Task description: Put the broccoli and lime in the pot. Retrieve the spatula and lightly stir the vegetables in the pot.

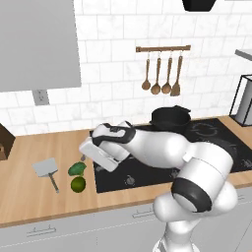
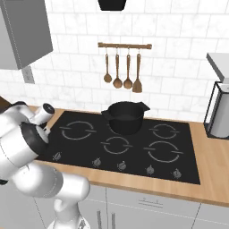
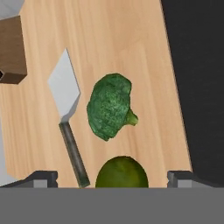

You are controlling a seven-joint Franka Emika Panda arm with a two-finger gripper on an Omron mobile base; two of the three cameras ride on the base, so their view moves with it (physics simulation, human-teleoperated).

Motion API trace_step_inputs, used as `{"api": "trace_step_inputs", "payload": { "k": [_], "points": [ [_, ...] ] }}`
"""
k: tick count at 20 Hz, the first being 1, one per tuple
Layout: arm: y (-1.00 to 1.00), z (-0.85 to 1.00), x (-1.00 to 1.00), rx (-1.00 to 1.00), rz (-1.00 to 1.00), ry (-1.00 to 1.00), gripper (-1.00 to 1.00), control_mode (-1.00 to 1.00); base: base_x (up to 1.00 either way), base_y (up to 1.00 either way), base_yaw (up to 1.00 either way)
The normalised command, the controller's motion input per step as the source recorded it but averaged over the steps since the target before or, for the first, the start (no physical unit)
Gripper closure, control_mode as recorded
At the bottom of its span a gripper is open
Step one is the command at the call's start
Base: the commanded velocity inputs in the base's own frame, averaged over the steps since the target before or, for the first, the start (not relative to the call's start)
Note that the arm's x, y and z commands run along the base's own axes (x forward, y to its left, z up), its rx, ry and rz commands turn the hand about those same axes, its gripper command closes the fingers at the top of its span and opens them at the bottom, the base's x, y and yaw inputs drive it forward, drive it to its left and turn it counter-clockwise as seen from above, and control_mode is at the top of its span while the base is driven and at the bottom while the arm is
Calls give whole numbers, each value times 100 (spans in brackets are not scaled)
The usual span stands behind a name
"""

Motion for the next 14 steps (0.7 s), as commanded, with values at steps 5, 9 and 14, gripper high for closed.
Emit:
{"api": "trace_step_inputs", "payload": {
  "k": [5,9,14],
  "points": [
    [11,-24,15,0,0,0,-100,-100,0,0,0],
    [18,-23,19,0,0,0,-100,-100,0,0,0],
    [23,-16,20,0,0,0,-100,-100,0,0,0]
  ]
}}
